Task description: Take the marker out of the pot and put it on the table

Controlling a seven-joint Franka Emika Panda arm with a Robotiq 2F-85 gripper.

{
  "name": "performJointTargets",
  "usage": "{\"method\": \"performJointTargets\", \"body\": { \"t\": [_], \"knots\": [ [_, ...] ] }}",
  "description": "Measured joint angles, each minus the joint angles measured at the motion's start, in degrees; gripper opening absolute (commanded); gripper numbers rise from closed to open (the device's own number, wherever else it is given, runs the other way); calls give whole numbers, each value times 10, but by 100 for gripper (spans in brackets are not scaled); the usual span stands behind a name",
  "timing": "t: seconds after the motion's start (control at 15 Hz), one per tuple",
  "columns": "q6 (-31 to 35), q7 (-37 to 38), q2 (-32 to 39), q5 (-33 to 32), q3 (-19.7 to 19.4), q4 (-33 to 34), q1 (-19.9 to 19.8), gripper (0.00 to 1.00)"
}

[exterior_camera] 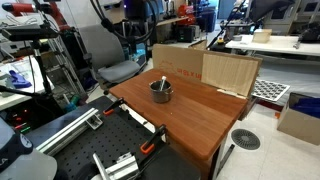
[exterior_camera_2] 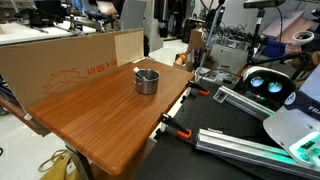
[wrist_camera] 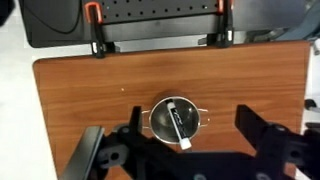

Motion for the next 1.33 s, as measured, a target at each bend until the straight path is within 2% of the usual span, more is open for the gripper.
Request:
{"method": "performJointTargets", "body": {
  "t": [1.33],
  "knots": [
    [33, 26, 243, -9, 2, 144, 5, 100]
  ]
}}
